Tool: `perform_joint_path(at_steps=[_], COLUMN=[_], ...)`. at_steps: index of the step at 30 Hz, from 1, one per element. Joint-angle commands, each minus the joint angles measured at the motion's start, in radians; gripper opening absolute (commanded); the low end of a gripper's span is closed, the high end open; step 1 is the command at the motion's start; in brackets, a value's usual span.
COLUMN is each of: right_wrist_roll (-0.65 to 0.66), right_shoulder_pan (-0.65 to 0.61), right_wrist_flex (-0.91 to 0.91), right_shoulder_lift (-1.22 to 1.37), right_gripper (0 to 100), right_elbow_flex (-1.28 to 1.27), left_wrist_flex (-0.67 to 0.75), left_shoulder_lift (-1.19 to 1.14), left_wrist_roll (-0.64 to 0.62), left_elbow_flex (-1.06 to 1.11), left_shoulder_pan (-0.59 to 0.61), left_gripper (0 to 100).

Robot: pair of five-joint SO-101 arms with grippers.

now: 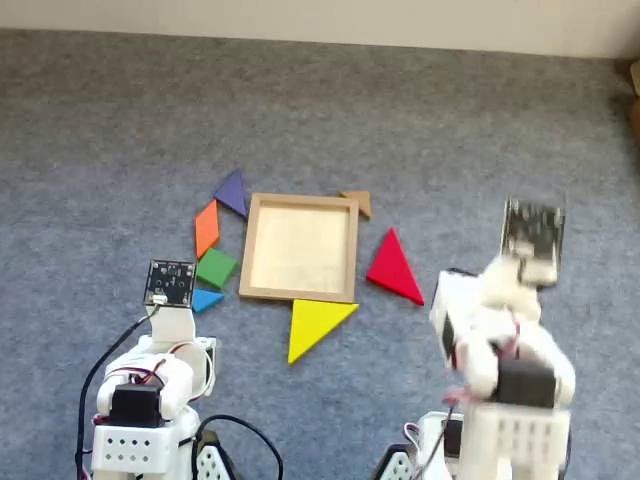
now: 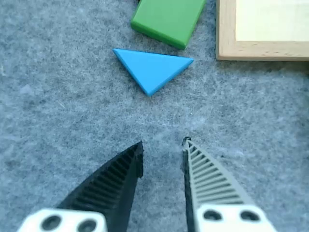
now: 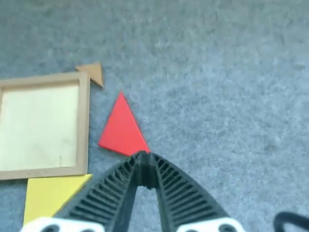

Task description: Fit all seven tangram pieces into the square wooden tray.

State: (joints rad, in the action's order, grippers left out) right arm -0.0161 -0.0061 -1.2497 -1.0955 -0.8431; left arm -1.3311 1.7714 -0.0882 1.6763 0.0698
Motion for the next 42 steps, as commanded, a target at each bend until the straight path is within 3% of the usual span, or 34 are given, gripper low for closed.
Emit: perform_joint_path(at_steps=[1, 9, 11, 17, 21, 42], right_wrist_roll=[-0.003, 0.003, 0.066, 0.112, 0.064, 0.068], right_shoulder_pan=[0.004, -0.140, -0.203, -0.263, -0.291, -0.389], right_wrist_flex=[0.001, 0.001, 0.002, 0.033, 0.059, 0.088], right_shoulder_lift=[0.186, 0.381, 0.426, 0.550, 0.630, 1.130], right_gripper=[2.4, 2.5, 4.0, 24.4, 32.4, 33.3], right_elbow_flex=[0.157, 0.236, 0.237, 0.274, 0.320, 0.541], left_wrist_flex=[-0.006, -0.006, -0.006, -0.006, -0.006, -0.006], left_shoulder_lift=[0.044, 0.044, 0.044, 0.044, 0.044, 0.044], left_wrist_roll=[-0.006, -0.006, -0.006, -0.006, -0.006, -0.006], left_elbow_flex=[0.019, 0.019, 0.019, 0.019, 0.019, 0.019], left_shoulder_pan=[0.015, 0.015, 0.015, 0.015, 0.015, 0.015], left_gripper=[14, 14, 14, 14, 14, 14])
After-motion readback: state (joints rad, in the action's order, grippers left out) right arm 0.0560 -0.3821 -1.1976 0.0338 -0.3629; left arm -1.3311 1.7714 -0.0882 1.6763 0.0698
